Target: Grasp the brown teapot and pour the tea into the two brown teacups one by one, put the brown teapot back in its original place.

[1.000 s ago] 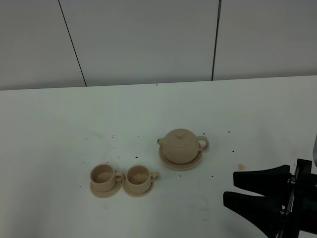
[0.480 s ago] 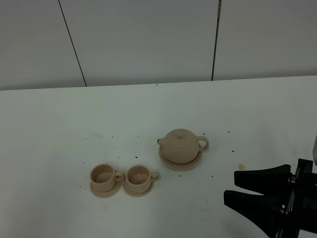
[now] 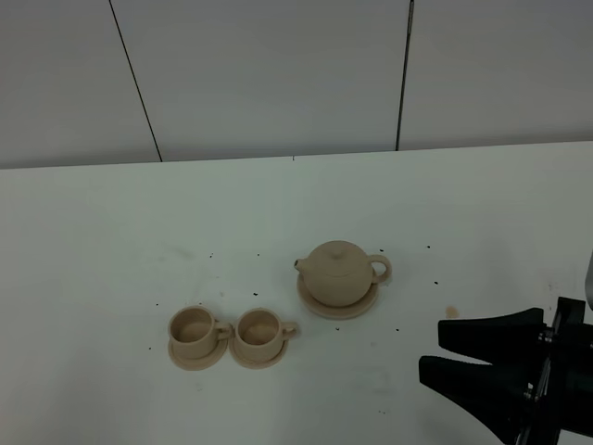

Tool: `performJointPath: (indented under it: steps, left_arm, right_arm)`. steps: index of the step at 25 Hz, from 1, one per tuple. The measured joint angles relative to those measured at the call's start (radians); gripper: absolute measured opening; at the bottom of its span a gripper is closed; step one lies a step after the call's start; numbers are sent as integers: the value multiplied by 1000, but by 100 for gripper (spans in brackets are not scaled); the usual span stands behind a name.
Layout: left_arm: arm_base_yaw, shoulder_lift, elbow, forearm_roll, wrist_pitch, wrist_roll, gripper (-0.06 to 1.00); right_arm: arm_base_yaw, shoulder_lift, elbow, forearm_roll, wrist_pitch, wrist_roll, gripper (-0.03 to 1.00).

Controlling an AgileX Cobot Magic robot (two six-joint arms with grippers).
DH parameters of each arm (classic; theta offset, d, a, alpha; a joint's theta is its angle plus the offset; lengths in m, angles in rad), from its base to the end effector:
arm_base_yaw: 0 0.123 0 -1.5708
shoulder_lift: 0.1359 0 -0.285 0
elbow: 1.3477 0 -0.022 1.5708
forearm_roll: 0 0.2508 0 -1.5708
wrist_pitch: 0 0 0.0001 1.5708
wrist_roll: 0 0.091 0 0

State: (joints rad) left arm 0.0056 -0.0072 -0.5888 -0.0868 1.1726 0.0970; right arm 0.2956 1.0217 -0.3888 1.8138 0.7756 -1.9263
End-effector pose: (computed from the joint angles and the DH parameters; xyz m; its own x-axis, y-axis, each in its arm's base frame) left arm -0.0219 -0.0074 0.2923 -0.4639 0.0604 -0.8838 0.0945 0.9954 0.0184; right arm 0.1492 0.1101 0.2521 -0.2777 -0.1009 -0.9554 -0.8381 0.5115 0.1896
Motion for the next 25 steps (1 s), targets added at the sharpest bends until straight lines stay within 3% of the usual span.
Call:
performJointPath:
  steps: [9,25]
  left_arm:
    - [0,0,77,-5,-115,0,21]
    - [0,0,83,-5,-121,1,21]
  right_arm:
    - [0,0,0,0,0,9,39]
    - [0,0,0,0,-42,2,39]
